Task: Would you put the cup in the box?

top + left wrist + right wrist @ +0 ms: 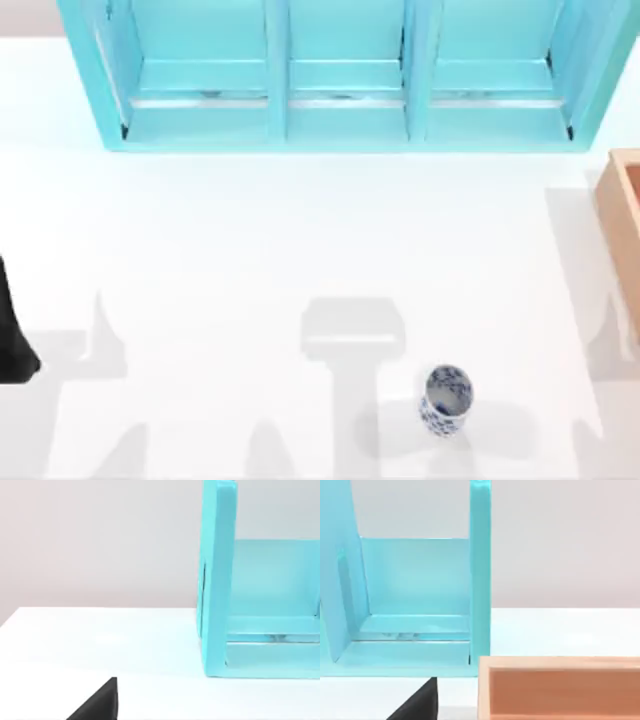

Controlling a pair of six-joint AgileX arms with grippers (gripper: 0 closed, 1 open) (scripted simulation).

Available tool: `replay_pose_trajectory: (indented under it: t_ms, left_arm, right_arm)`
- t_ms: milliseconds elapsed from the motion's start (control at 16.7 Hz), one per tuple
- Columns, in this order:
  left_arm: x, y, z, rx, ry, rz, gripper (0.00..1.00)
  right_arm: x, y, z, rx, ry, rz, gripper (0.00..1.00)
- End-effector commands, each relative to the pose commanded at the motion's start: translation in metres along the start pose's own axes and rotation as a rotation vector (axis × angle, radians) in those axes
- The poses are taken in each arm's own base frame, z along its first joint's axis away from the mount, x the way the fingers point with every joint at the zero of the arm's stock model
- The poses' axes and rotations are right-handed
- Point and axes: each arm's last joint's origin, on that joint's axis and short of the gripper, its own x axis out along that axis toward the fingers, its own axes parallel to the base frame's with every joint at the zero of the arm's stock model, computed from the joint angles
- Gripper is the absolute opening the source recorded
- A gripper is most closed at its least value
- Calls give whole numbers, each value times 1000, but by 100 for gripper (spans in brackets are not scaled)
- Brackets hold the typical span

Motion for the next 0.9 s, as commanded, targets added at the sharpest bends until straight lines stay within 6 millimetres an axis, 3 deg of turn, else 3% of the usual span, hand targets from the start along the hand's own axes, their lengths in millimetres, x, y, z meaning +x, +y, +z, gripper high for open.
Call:
replay_pose_trajectory:
  t_ms: [240,420,660,900]
  left_arm:
    - [0,0,0,0,0,0,100]
    - [0,0,0,0,0,0,100]
    - [0,0,0,0,0,0,100]
    - [0,0,0,0,0,0,100]
  right_arm:
    - [0,2,5,19,31,19,100]
    - [2,10,25,83,150,81,100]
    - [20,29,66,179,445,172,100]
    - [60,68,87,203,872,196,100]
